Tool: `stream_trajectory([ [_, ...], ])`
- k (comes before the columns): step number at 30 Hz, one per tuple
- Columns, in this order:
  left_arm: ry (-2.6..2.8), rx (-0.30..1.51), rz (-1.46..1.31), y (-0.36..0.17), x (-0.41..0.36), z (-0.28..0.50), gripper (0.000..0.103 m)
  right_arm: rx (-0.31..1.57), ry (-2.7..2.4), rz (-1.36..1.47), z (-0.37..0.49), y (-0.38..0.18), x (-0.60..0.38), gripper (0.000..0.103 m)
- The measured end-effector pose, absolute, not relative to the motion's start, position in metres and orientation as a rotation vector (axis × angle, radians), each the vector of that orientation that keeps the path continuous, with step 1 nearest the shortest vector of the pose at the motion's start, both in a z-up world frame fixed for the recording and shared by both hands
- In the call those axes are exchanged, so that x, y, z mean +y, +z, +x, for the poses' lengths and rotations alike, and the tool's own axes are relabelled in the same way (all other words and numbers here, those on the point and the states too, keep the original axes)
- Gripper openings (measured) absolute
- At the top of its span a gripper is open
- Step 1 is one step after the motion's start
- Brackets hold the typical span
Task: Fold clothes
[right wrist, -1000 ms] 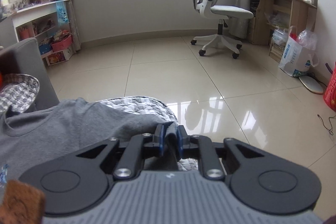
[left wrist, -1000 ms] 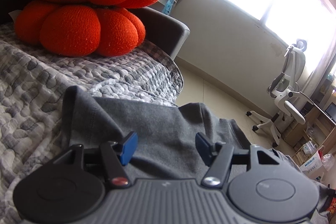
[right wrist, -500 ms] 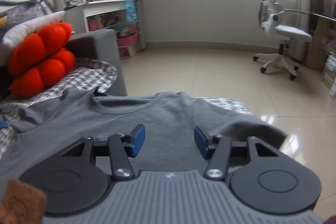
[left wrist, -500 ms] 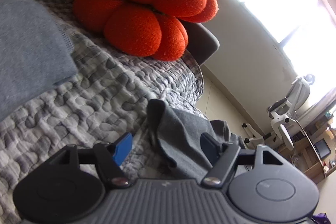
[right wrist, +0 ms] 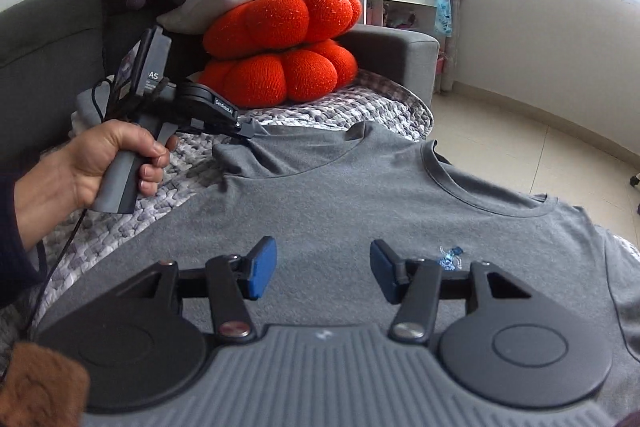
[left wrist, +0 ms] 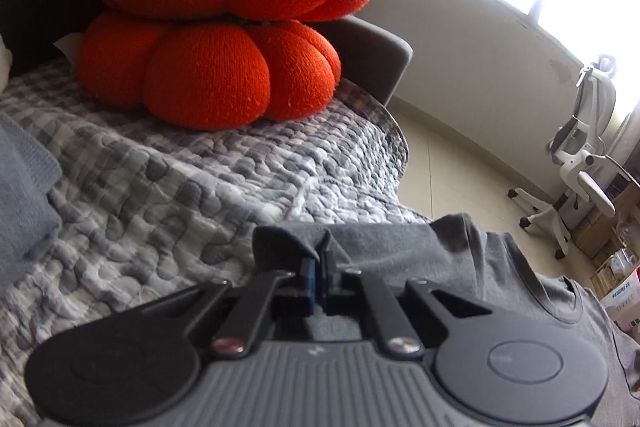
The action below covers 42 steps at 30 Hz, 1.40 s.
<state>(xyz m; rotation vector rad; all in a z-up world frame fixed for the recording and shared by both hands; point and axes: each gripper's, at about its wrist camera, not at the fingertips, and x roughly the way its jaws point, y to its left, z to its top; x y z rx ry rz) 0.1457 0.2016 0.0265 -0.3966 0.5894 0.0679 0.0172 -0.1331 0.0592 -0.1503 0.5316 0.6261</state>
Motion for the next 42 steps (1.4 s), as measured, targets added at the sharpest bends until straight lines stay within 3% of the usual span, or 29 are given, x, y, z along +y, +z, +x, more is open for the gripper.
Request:
stream_trajectory([
  [9, 0.024, 0.585, -0.518, 0.023, 0.23, 0.138, 0.002, 0.566, 0.612, -0.115, 0.016, 0.061, -0.133, 0.056],
  [12, 0.032, 0.592, -0.555, 0.017, 0.234, 0.131, 0.012, 0.61, 0.652, -0.11, 0.012, 0.057, -0.131, 0.056],
  [15, -0.022, 0.591, -0.634, 0.012, 0.239, 0.12, 0.038, 0.629, 0.69, -0.127, 0.001, 0.054, -0.128, 0.056],
  [22, -0.116, 0.603, -0.644, 0.014, 0.224, 0.094, 0.049, 0.583, 0.721, -0.079, -0.016, 0.076, -0.125, 0.056],
  [25, -0.122, 0.626, -0.558, 0.012, 0.206, 0.09, 0.049, 0.536, 0.752, -0.039, -0.027, 0.098, -0.126, 0.056],
  [29, -0.11, 0.642, -0.527, 0.003, 0.194, 0.09, 0.045, 0.448, 0.793, 0.003, -0.053, 0.136, -0.132, 0.056],
  [31, -0.09, 0.643, -0.489, 0.002, 0.19, 0.092, 0.012, 0.432, 0.784, -0.023, -0.062, 0.142, -0.131, 0.056],
  [42, -0.013, 0.626, -0.453, 0.011, 0.211, 0.088, 0.002, 0.575, 0.863, -0.189, -0.086, 0.068, -0.069, 0.056],
])
